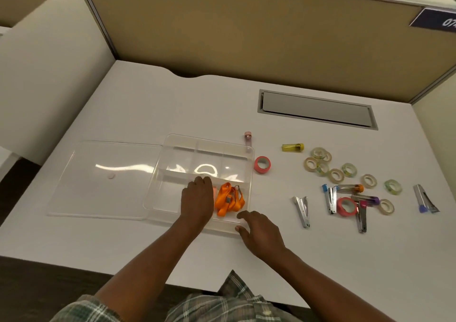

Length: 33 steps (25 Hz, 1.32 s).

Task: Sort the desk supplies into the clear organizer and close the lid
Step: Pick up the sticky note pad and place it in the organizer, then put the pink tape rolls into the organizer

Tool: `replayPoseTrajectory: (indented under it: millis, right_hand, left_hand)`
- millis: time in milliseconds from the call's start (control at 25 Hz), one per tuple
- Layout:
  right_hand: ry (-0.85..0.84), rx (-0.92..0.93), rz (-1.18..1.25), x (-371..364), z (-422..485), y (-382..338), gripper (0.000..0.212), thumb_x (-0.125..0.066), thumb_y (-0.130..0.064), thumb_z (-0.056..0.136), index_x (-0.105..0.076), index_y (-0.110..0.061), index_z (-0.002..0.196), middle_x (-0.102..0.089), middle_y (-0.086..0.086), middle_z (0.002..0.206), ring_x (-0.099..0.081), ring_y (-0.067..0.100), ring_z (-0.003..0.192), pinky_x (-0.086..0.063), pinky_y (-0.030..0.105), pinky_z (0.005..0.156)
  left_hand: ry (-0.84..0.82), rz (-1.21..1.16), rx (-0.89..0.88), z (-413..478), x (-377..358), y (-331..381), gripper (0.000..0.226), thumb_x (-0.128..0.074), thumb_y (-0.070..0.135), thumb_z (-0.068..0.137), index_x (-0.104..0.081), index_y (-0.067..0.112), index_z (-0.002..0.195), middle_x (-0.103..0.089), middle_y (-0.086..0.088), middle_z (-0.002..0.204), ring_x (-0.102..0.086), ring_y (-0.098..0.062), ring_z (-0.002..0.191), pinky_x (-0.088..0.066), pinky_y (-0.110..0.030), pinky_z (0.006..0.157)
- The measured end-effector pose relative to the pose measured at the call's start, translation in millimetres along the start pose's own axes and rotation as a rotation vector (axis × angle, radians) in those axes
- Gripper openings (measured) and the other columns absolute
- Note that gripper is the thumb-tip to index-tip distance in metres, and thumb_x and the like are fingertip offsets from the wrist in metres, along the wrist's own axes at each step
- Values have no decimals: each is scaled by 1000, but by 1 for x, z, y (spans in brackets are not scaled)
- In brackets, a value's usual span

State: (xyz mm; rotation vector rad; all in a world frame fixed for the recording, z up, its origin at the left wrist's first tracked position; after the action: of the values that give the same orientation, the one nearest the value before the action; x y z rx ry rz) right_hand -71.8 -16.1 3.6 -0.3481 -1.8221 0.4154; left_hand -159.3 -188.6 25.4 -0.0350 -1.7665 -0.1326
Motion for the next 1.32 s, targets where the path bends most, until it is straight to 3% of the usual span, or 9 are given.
replayPoseTrajectory:
  millis: [160,320,440,720,800,920,1040,1200,1320]
  right_hand:
    - [51,44,47,15,-5,9,51,-52,-48,95,-39,-36,142,-63,-6,121,-62,14,106,-55,33,86]
    - [201,41,83,41,-12,35,44,-55,-45,94,-50,-30,135,-65,-7,119,-65,12,100,-57,29,79]
    - [287,-17,101,64,-18,71,37,-59,-40,94,-57,-27,129,-65,-6,121,-65,12,101,-58,32,78]
    - [413,-203,-7,121,-37,176,43,-64,-24,90,-57,-16,132,-58,5,131,-55,26,119,-52,39,92]
    - [371,-254,-83,127,-39,202,54,-65,-20,88,-51,-13,140,-51,12,143,-46,32,132,-45,47,105]
    - [183,-359,-154,124,-40,235,69,-59,-24,92,-29,-21,154,-28,10,160,-28,31,146,-48,46,103]
    - [79,-347,-264,117,-36,251,72,-55,-21,94,-20,-23,156,-24,11,161,-25,33,146,-52,43,95]
    - [96,-294,-372,120,-26,256,58,-40,-8,97,-32,-17,153,-41,15,151,-41,37,134,-53,42,86]
    - [121,-242,-415,123,-23,258,51,-34,-8,98,-39,-15,148,-51,14,138,-49,35,122,-52,39,78]
  left_hand:
    - [78,-22,-251,17,15,50,35,-54,27,90,-55,8,120,-61,-13,111,-59,-28,95,-45,-37,76]
    - [81,-11,-460,32,15,117,35,-61,32,88,-60,8,113,-61,-14,115,-56,-31,100,-45,-40,80]
    - [45,-10,-545,42,2,160,42,-64,31,88,-57,8,122,-56,-18,131,-56,-33,112,-48,-42,90]
    - [-12,103,-561,69,-18,211,58,-65,20,85,-43,8,138,-37,-24,146,-36,-43,133,-44,-51,99]
    - [-1,156,-525,78,-22,215,70,-60,10,87,-29,10,150,-20,-29,156,-19,-48,144,-31,-57,110]
    - [-29,254,-409,91,-29,215,70,-43,4,94,-11,11,156,-4,-34,158,-5,-52,146,-17,-57,118]
    - [-83,314,-347,100,-36,210,63,-34,6,98,-10,10,155,-10,-38,155,-10,-53,144,-17,-54,119]
    - [-64,293,-373,107,-35,213,59,-43,5,94,-25,6,150,-37,-29,141,-36,-44,129,-37,-44,106]
    - [-92,345,-359,107,-35,209,63,-46,7,92,-23,7,151,-37,-28,141,-36,-43,129,-37,-43,104]
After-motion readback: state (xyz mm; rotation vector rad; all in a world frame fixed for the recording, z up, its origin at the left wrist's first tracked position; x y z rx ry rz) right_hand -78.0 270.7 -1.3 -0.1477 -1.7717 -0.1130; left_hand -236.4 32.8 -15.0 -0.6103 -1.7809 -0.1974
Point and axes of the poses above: each hand's wrist, its own z-axis towards the middle knuckle, its own x-axis out of the back of the hand, y = z × x, the point moved 4 cm from there along z, towards the middle knuckle
